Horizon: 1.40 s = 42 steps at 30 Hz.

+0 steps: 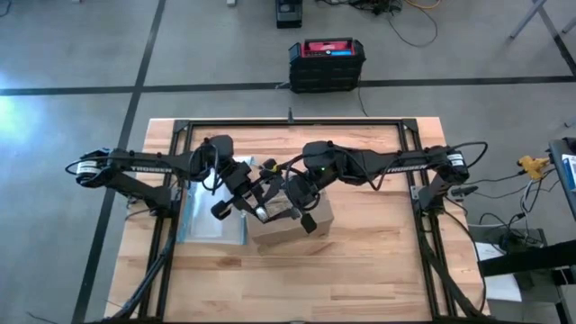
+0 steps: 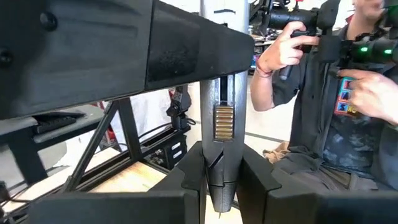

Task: Unpack boxes
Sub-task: Break down the cardboard box until it is fully flat

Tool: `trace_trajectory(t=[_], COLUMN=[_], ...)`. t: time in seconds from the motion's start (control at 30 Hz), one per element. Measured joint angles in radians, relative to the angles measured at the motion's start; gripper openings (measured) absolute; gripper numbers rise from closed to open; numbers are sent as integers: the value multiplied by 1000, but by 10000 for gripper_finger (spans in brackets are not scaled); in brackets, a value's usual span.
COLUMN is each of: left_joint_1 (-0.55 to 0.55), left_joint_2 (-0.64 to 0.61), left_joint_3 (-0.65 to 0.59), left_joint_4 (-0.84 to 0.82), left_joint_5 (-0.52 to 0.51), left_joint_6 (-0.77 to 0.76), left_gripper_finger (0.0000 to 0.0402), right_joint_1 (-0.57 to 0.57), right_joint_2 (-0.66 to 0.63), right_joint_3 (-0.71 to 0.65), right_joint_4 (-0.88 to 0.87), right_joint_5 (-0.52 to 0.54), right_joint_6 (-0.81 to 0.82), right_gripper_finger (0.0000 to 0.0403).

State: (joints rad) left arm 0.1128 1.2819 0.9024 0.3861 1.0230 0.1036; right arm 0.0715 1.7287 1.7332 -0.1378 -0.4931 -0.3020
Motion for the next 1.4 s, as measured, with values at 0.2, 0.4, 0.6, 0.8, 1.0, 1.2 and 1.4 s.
trace_trajectory(t=[0.2, 0.4, 0.6, 0.8, 1.0, 1.2, 1.4], left_joint_1=[0, -1, -20, -22, -25, -24, -25], left_joint_2=[-94, -254, -384, -453, -481, -468, -435], left_joint_3=[0, 0, -19, -53, -69, -75, -82], left_joint_4=[-87, -333, -475, -468, -438, -416, -418], left_joint_5=[-68, -345, -715, -805, -797, -797, -797], left_joint_6=[45, 156, 184, 151, 140, 126, 115], left_gripper_finger=[37, 37, 37, 37, 37, 37, 37], right_joint_1=[0, 3, 16, 15, 5, -1, -7], right_joint_2=[-32, -41, -23, 25, 60, 87, 88], right_joint_3=[0, 0, 0, 0, 0, 0, 0], right_joint_4=[-14, -8, 51, 143, 231, 243, 258], right_joint_5=[99, 322, 532, 549, 572, 574, 573], right_joint_6=[48, 83, 87, 59, 59, 59, 76], right_gripper_finger=[220, 239, 225, 205, 193, 172, 144])
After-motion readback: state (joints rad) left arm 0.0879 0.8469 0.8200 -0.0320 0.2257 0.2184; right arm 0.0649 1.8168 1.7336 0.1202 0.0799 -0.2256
